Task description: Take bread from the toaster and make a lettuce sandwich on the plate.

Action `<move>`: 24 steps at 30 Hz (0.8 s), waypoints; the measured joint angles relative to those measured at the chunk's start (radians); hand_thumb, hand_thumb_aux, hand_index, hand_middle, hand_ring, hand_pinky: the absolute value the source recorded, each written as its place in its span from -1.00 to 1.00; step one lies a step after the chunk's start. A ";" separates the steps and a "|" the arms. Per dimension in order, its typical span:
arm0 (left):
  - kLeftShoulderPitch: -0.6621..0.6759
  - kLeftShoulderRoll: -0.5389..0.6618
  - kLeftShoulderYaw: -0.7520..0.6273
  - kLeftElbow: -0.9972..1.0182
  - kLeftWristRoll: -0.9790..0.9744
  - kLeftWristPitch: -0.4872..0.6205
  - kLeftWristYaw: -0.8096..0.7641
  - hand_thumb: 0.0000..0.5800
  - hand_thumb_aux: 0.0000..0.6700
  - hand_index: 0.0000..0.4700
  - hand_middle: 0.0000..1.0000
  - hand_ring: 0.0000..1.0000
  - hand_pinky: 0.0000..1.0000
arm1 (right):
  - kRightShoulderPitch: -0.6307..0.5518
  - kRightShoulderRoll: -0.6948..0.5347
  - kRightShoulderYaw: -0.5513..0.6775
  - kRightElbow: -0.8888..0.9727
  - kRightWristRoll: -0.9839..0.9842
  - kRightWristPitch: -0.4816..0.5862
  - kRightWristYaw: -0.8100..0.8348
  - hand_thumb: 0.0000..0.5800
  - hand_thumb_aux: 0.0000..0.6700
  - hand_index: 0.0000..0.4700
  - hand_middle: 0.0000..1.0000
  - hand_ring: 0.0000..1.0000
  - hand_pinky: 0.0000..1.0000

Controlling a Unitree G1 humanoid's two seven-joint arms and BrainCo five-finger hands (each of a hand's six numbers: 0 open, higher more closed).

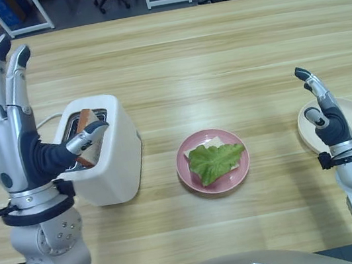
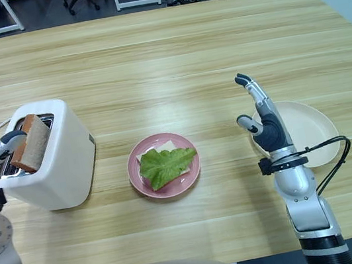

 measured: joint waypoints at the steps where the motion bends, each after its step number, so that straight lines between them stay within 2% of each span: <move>1: 0.025 0.001 0.000 0.035 0.030 0.002 -0.001 -1.00 -1.00 -1.00 -1.00 -1.00 -1.00 | 0.002 0.010 0.000 0.005 0.000 0.000 0.003 -1.00 -1.00 -1.00 -1.00 -1.00 -1.00; 6: 0.131 -0.018 -0.044 0.190 0.102 0.067 -0.050 -1.00 -1.00 -1.00 -1.00 -1.00 -1.00 | 0.002 0.034 0.001 0.009 -0.009 0.000 0.017 -1.00 -1.00 -1.00 -1.00 -1.00 -1.00; 14: 0.133 -0.048 -0.087 0.265 0.061 0.178 -0.114 -1.00 -1.00 -1.00 -1.00 -1.00 -1.00 | 0.002 0.046 -0.001 0.021 -0.033 -0.001 0.034 -1.00 -1.00 -1.00 -1.00 -1.00 -1.00; 15: 0.133 -0.053 -0.086 0.270 0.054 0.199 -0.117 -0.48 -0.72 -0.72 -1.00 -1.00 -1.00 | 0.003 0.047 -0.001 0.022 -0.039 -0.002 0.034 -1.00 -1.00 -1.00 -1.00 -1.00 -1.00; 16: 0.132 -0.053 -0.086 0.271 0.052 0.210 -0.118 0.41 -0.08 -0.08 -1.00 -1.00 -1.00 | 0.004 0.049 -0.002 0.022 -0.039 -0.004 0.034 -1.00 -1.00 -1.00 -1.00 -1.00 -1.00; 17: 0.131 -0.053 -0.085 0.269 0.042 0.217 -0.116 0.84 0.44 0.44 -1.00 -1.00 -1.00 | 0.005 0.050 -0.002 0.022 -0.040 -0.004 0.035 -1.00 -1.00 -1.00 -1.00 -1.00 -1.00; 18: 0.125 -0.053 -0.084 0.267 0.035 0.223 -0.113 1.00 1.00 1.00 -1.00 -1.00 -1.00 | 0.006 0.051 -0.002 0.023 -0.040 -0.004 0.036 -1.00 -1.00 -1.00 -1.00 -1.00 -1.00; 19: 0.121 -0.053 -0.084 0.264 0.030 0.224 -0.109 1.00 1.00 1.00 0.99 0.99 0.99 | 0.006 0.053 -0.002 0.023 -0.041 -0.004 0.036 -1.00 -1.00 -1.00 -1.00 -1.00 -1.00; 24: 0.096 -0.060 -0.090 0.226 -0.002 0.208 -0.058 1.00 1.00 1.00 1.00 1.00 1.00 | 0.009 0.054 -0.003 0.030 -0.060 -0.008 0.036 -1.00 -1.00 -1.00 -1.00 -1.00 -1.00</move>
